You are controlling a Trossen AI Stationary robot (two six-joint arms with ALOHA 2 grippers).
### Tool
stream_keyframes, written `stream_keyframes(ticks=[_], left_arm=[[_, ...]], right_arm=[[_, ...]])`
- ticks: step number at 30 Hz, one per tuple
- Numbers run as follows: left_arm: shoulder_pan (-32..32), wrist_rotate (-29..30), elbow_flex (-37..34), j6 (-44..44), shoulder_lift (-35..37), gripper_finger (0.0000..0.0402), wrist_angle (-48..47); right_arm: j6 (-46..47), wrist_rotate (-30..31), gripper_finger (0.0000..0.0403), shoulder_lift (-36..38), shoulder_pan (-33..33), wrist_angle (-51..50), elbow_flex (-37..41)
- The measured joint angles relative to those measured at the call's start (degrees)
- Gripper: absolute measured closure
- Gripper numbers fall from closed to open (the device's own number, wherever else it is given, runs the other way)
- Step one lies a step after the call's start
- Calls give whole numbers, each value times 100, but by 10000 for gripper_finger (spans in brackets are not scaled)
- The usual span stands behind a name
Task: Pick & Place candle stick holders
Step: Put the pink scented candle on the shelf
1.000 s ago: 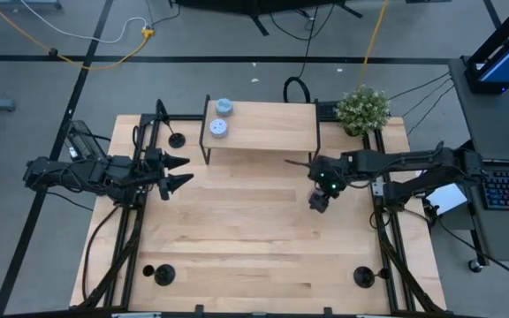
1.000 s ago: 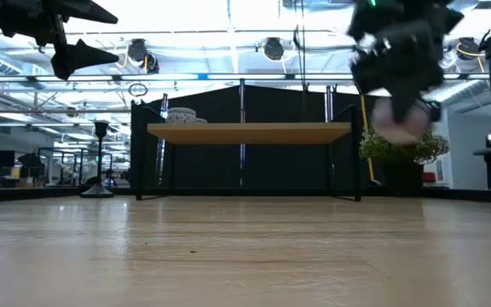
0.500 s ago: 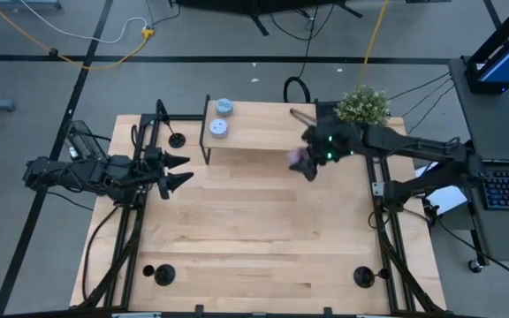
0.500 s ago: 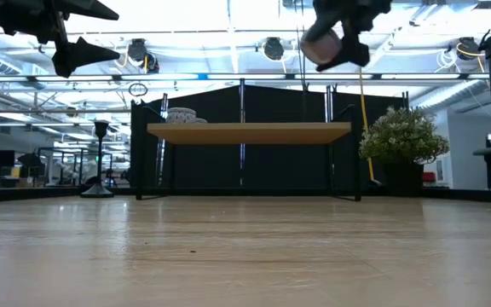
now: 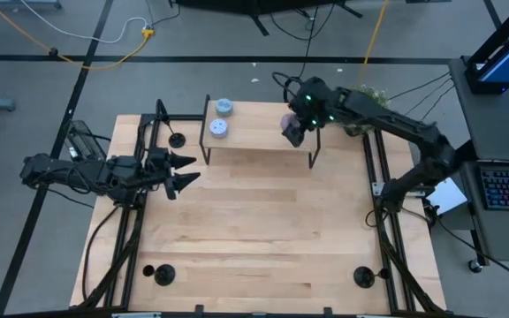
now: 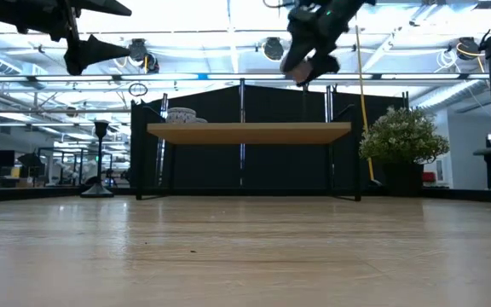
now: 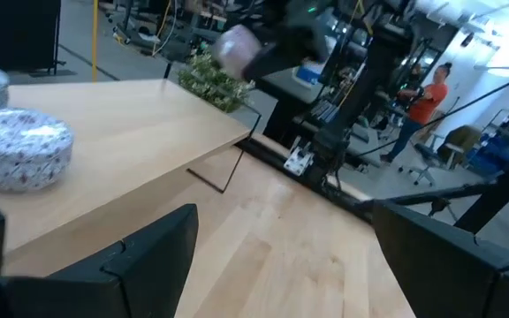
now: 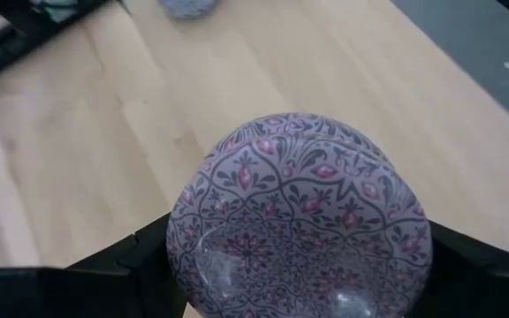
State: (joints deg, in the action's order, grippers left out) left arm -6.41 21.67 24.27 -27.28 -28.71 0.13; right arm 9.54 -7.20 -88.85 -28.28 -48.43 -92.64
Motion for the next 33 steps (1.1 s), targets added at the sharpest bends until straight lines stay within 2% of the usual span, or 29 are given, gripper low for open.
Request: stream_keyframes(ticks=[8, 14, 21, 27, 33], left_arm=[[0, 13, 0, 139, -329, 55, 1014], [0, 284, 0, 174, -711, 55, 1637], [0, 920, 56, 103, -1388, 55, 2111], [1, 1545, 661, 404, -2049, 55, 2098], [69, 1784, 1566, 727, -2575, 55, 1258]], right_arm=[[-796, 395, 110, -1086, 8, -580, -1376], [-1223, 587, 110, -1694, 42, -797, -2145], [-1410, 575, 110, -2099, 90, -763, -2393], [-1525, 574, 110, -2295, 175, -771, -2397], [-1644, 616, 110, -2396, 178, -819, -2397]])
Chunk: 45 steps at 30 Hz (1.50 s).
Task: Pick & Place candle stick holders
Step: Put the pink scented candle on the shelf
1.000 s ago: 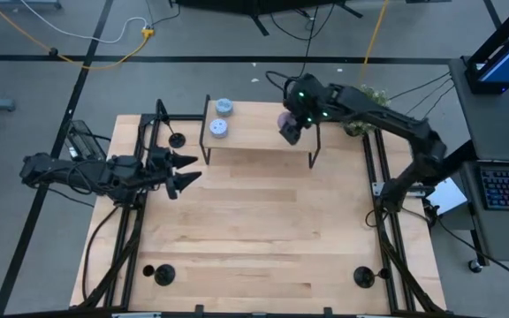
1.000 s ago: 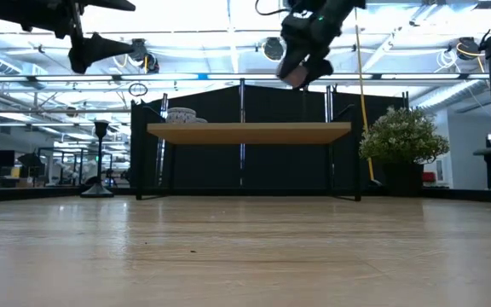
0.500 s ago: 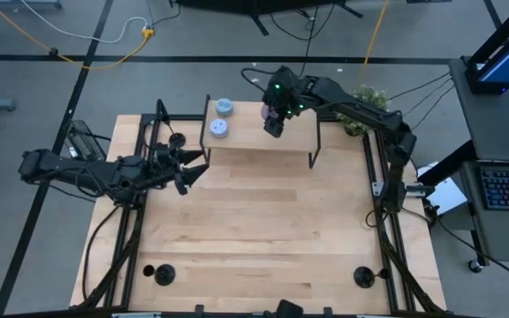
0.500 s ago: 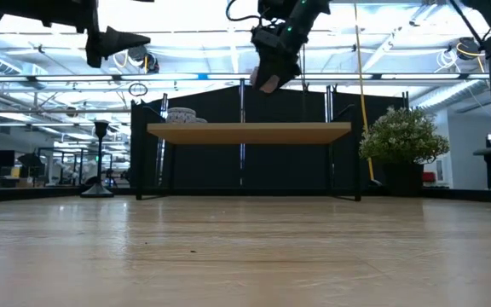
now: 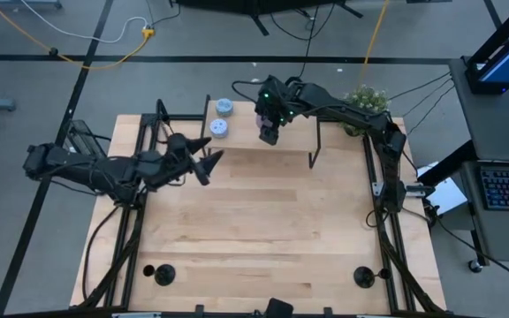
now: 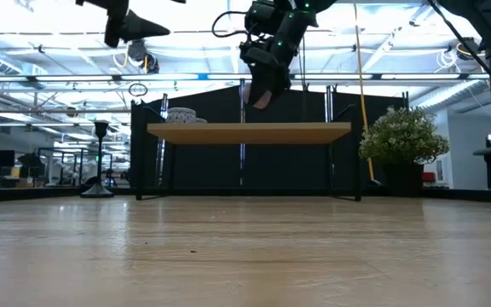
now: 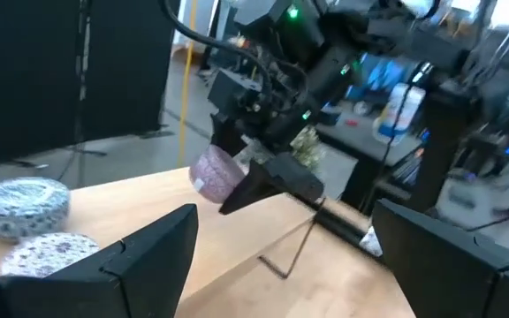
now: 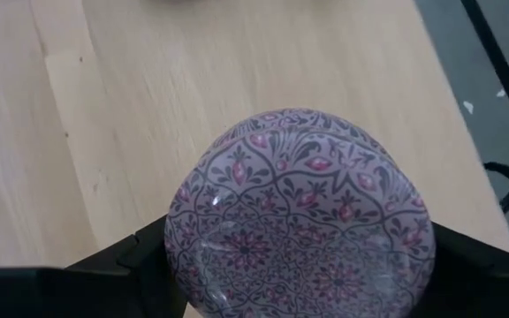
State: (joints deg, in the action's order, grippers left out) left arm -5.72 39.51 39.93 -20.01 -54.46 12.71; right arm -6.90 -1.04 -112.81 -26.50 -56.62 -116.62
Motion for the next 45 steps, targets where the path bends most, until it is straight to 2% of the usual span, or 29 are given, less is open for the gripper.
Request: stream_keyframes(ticks=[4, 7, 11, 17, 27, 45], left_arm=[[158, -56, 469, -111, -267, 55, -695], [236, -239, 641, -114, -419, 55, -866], [282, -494, 655, -162, -525, 55, -867], [282, -501, 657, -192, -525, 55, -894], [282, -503, 657, -178, -522, 55, -983], [282, -450, 657, -166, -522, 55, -1001]], right_arm=[[-173, 333, 110, 11, 0, 19, 0], [-224, 402, 110, 12, -2, 23, 47], [-283, 400, 110, 12, -2, -16, 293], [-415, 400, 110, 12, -2, -230, 633], [-501, 398, 108, 17, -2, -361, 643], [-751, 385, 74, 15, 9, -149, 649]])
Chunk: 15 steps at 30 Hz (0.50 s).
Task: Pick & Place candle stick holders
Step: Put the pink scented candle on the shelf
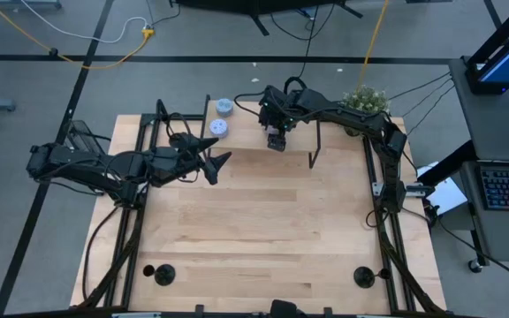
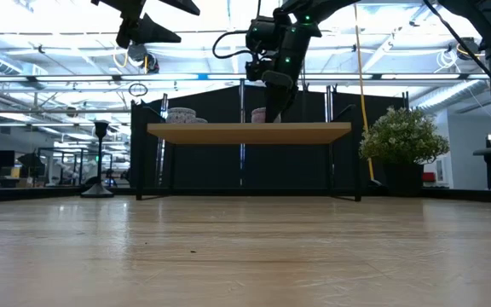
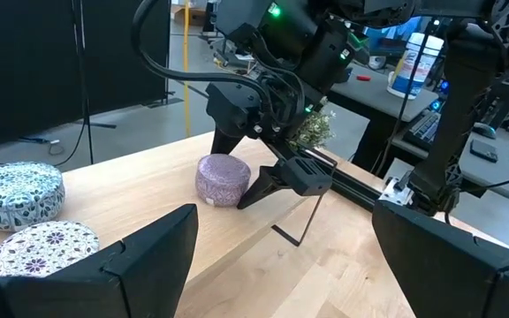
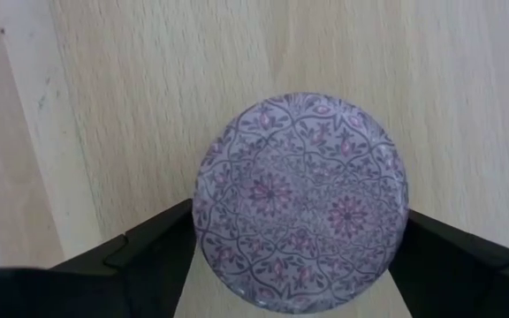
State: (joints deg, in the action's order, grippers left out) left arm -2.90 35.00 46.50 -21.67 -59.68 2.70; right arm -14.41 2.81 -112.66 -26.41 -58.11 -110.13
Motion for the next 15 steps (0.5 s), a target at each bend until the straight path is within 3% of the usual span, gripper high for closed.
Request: stream_keyframes(ticks=[15], left_arm=[[45, -125, 0, 367, 0, 55, 4]], right_arm=[[15, 46, 64, 452, 131, 96, 4]])
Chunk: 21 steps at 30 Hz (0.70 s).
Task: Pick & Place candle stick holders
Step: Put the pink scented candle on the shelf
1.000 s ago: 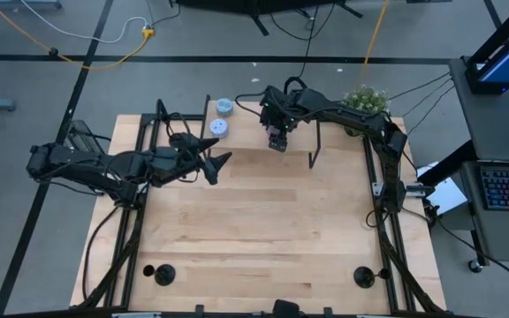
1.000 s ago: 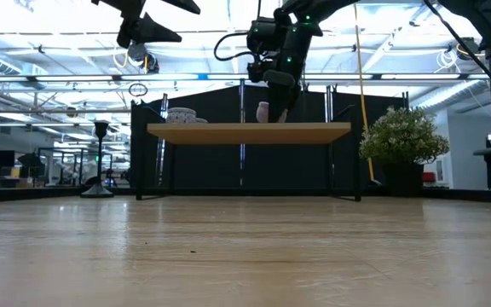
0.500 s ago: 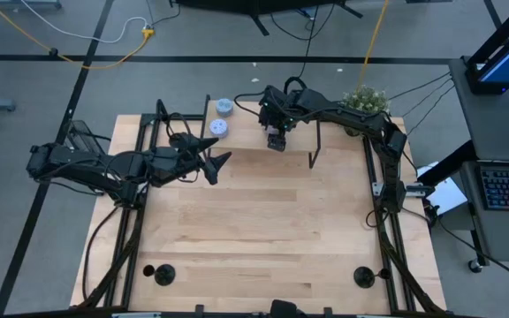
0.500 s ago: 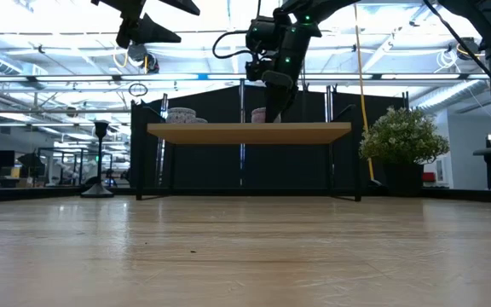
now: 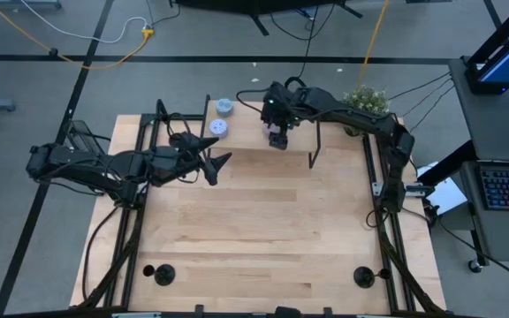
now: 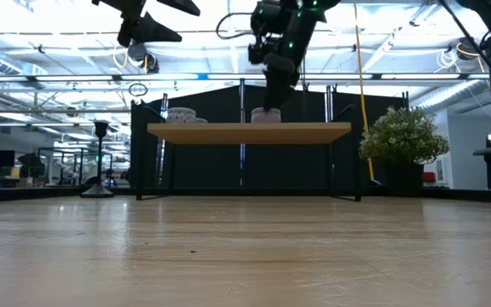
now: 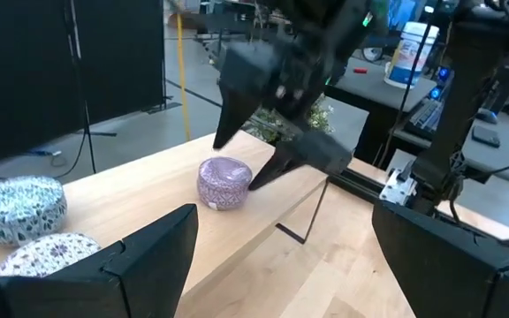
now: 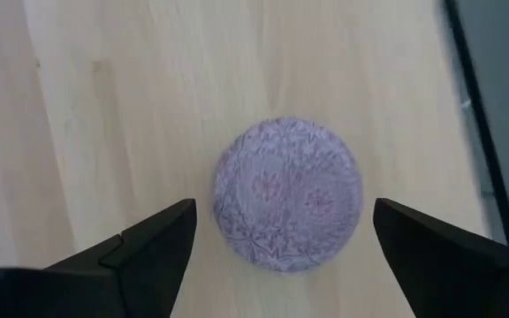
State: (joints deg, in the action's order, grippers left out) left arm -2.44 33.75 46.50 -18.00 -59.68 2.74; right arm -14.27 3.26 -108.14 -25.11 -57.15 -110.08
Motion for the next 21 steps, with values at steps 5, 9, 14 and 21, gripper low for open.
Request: stream_keyframes(ticks=[5, 9, 14, 21], left_arm=[[206, -243, 0, 223, 2, 55, 18], [411, -426, 16, 419, 2, 55, 19], [616, -576, 510, 640, -193, 55, -480], [864, -841, 1849, 1173, -1174, 55, -1837]], right_arm=[[12, -2, 64, 395, 92, 46, 0], [293, -26, 66, 784, 114, -137, 0], [817, -28, 66, 1320, 179, -867, 61], [1769, -1, 92, 2672, 465, -177, 1818]])
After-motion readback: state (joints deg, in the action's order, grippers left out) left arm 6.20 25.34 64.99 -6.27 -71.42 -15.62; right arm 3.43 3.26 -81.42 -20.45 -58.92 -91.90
